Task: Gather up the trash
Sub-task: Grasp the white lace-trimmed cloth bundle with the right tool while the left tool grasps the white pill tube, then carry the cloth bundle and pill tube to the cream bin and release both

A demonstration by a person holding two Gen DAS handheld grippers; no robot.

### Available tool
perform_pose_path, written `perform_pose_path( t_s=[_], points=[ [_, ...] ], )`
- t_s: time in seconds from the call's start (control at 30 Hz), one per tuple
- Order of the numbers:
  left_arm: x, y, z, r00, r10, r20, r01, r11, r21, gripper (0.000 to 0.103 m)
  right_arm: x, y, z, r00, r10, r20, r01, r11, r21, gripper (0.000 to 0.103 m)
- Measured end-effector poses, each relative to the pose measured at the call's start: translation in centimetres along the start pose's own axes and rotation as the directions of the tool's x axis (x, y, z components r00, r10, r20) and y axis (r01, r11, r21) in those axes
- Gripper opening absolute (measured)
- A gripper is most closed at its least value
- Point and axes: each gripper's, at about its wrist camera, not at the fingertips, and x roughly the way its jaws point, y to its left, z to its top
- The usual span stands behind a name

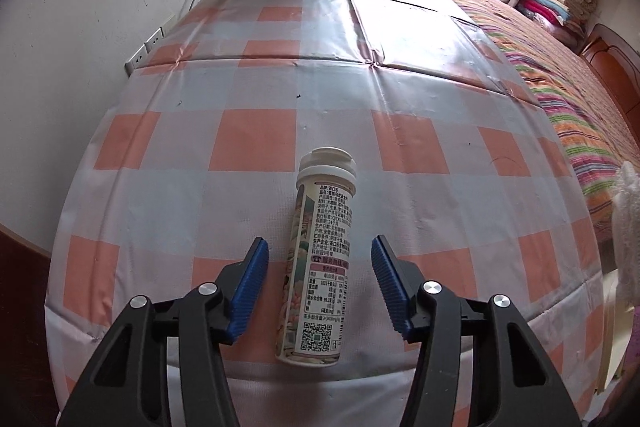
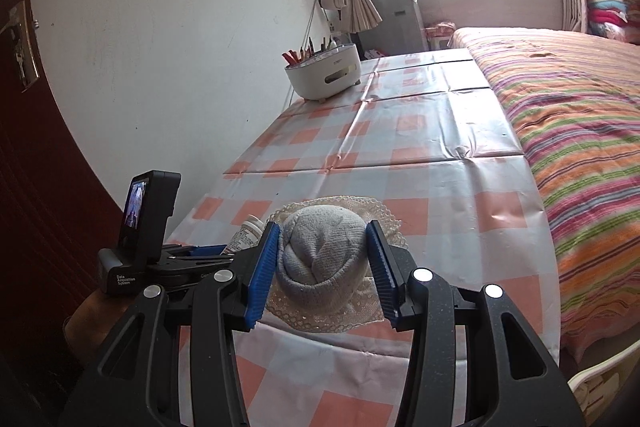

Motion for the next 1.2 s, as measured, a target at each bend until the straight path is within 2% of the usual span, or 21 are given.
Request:
perform_pose_path(
  t_s=[0.1,0.13,0.3,0.47,0.67,0.93,1.2],
  points=[
    [0.0,0.0,0.0,0.999,0.033,0.017,-0.034,0.999,0.003,0.032,-1.1,-0.7,0.0,1.000,-0.010,0.022,0.010,1.000,0.017,0.043],
    [0.0,0.0,0.1,0.999,0.039,0.022,-0.039,0.999,0.003,0.030,-1.3,-0.9,0.0,1.000,-0.013,0.027,0.012,1.000,0.020,0.043],
    [-0.1,-0.3,-0.2,0.999,0.018,0.036,-0.018,1.000,0.001,0.029,-2.0,-1.5,-0.4,0.998,-0.029,0.048,0.027,0.999,0.040,0.043],
    [-1.0,-1.9,-1.0,0.998,-0.043,0.055,0.041,0.999,0.029,0.028,-2.9,-2.8,-0.6,0.996,-0.056,0.065,0.053,0.997,0.055,0.043],
    [-3.2,-4.5,-1.8,0.988,-0.123,0.098,0.115,0.990,0.078,0.028,-4.3,-4.5,-1.1,0.992,-0.096,0.077,0.091,0.994,0.065,0.043],
    [-5.7,-8.8,-3.8,0.963,-0.252,0.095,0.236,0.959,0.157,0.028,-7.6,-6.8,-2.7,0.980,-0.167,0.107,0.156,0.983,0.098,0.043],
    [-7.9,-14.9,-6.4,0.923,-0.381,0.059,0.353,0.897,0.266,0.028,-10.9,-9.5,-5.7,0.961,-0.251,0.117,0.233,0.960,0.153,0.043]
  ],
)
